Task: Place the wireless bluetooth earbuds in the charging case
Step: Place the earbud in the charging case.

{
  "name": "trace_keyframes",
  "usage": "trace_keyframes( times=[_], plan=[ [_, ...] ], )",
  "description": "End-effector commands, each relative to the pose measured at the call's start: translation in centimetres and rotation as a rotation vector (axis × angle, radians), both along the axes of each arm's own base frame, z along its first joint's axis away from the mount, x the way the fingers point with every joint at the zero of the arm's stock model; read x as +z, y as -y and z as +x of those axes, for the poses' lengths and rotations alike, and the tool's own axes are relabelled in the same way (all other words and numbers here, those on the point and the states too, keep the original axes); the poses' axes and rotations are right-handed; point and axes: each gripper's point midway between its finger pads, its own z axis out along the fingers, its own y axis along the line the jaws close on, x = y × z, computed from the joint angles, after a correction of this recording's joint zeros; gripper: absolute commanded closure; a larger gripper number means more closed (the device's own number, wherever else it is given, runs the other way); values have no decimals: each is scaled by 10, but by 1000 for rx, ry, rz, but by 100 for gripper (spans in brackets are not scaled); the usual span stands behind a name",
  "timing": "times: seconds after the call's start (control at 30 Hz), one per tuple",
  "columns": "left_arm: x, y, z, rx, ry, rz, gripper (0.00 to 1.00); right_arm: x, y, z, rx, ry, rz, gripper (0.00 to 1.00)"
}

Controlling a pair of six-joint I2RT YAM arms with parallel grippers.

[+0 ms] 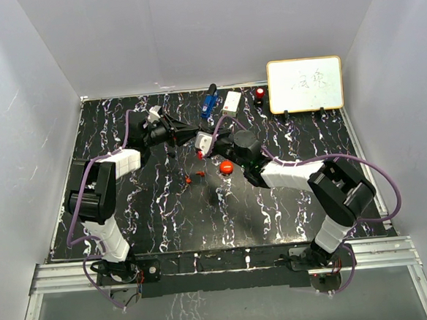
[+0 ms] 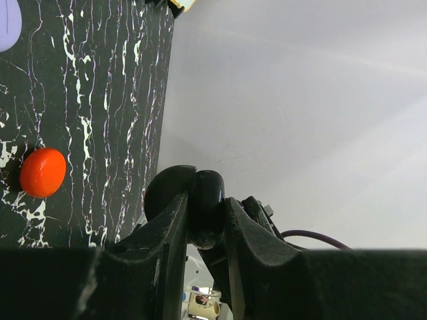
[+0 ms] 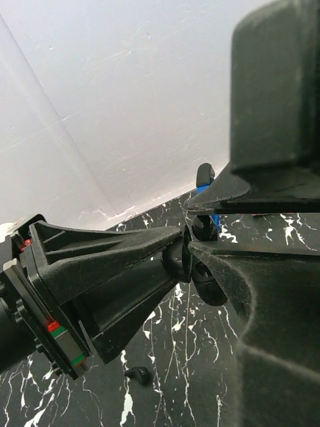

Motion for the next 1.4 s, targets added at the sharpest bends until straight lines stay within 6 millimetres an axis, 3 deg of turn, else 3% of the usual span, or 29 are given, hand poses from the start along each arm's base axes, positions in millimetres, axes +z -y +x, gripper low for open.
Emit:
trace_keyframes(
  times=[0.0, 1.37],
  plan=[
    [24, 4, -6, -44, 11, -32, 100, 34, -5, 4, -4, 92, 51, 100],
    [23, 5, -4, -47, 8, -36, 100, 16, -6, -11, 41, 143, -121, 100]
  ],
)
